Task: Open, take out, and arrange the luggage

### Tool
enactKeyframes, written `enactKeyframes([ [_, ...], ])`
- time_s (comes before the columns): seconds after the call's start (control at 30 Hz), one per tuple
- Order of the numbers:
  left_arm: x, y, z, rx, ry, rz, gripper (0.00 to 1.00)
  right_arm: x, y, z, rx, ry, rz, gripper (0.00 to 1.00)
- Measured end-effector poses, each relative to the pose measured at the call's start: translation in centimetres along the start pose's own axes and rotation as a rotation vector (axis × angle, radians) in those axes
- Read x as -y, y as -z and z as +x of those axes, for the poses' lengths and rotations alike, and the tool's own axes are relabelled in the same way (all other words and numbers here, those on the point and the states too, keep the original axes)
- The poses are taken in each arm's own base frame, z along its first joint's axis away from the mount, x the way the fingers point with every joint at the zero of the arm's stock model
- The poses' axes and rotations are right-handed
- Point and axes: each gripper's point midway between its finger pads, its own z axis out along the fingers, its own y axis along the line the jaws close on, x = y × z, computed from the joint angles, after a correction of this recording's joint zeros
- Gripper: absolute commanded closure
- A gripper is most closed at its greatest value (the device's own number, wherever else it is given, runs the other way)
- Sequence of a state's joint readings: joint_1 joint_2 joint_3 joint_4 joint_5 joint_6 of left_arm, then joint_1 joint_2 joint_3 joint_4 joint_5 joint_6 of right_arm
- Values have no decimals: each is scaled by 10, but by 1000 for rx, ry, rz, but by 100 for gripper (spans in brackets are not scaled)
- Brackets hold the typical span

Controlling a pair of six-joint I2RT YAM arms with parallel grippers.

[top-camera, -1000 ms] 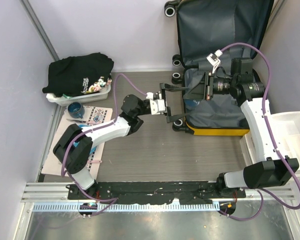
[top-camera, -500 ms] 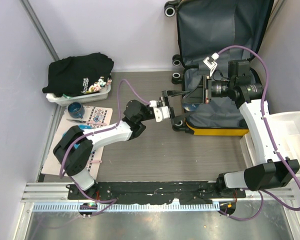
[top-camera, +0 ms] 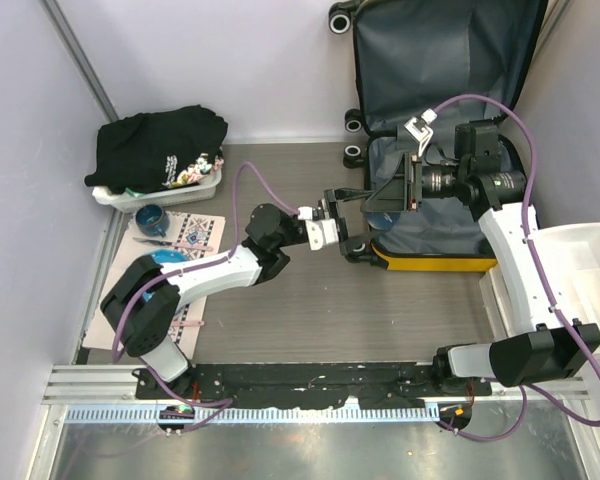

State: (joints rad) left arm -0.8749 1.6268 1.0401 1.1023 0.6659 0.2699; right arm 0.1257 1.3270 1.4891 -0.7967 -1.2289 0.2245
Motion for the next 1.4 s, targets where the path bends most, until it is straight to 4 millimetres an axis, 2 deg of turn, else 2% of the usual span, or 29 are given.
enactKeyframes([
  [0.17,9,-3,2,-8,14,23,73,10,-1,-3,14,-6,66,25],
  [0.27,8,1,11,-55,18,10,76,20,4,-9,35,4,169,24],
  [0.47,14,13,36,-186,26,19,77,37,29,-31,98,124,425,22],
  [0.67,19,28,65,-325,33,19,77,49,48,-26,107,152,576,24],
  [0.83,23,35,78,-389,63,13,78,66,56,-19,88,139,667,24],
  [1.1,19,34,81,-426,85,8,79,85,49,-3,17,139,735,23],
  [1.4,15,30,89,-449,118,-9,81,89,31,4,-41,146,716,20],
])
